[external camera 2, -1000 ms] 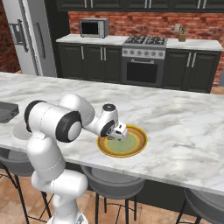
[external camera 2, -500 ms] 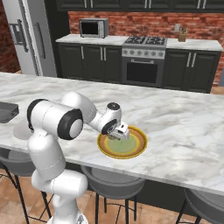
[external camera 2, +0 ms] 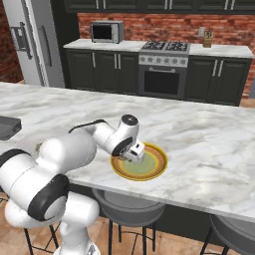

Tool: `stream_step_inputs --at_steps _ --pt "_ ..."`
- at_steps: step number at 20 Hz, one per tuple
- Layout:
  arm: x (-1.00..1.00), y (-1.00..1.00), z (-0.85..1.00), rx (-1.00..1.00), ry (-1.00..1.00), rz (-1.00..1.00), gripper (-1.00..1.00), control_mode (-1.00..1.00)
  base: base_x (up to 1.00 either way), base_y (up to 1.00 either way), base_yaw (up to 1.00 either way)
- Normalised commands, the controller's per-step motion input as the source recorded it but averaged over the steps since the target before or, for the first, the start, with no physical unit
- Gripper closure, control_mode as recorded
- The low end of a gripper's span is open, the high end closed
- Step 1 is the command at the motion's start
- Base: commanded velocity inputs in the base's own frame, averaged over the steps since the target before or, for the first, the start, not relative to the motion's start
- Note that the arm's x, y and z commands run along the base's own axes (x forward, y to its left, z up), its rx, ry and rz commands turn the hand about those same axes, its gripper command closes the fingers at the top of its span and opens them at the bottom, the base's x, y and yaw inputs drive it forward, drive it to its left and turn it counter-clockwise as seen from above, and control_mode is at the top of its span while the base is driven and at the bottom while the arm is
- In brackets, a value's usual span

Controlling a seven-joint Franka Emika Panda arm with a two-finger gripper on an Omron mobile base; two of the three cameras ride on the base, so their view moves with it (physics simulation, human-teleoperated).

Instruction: Place two dumplings into each of the tupperware containers and then place the containers in the fridge.

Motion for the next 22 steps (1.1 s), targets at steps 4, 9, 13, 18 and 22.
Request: stream_step_inputs --at_steps 4,9,13,18,22 --pt "-0.98 0.19 0.96 -0.08 0.09 0.07 1.0 -1.0 0.0 0.0 0.0" --pt "-1.0 0.46 0.51 -0.12 0.01 0.09 1.0 -1.0 0.0 0.0 0.0" --pt "-0.61 0.72 0.03 -0.04 0.05 0.15 1.0 -1.0 0.0 0.0 0.0" --pt "-0.19 0.42 0.0 0.0 -0.02 0.17 1.0 -1.0 0.0 0.0 0.0" --pt "0.0 0.22 0.0 0.0 -0.03 0.13 1.0 -1.0 0.0 0.0 0.0"
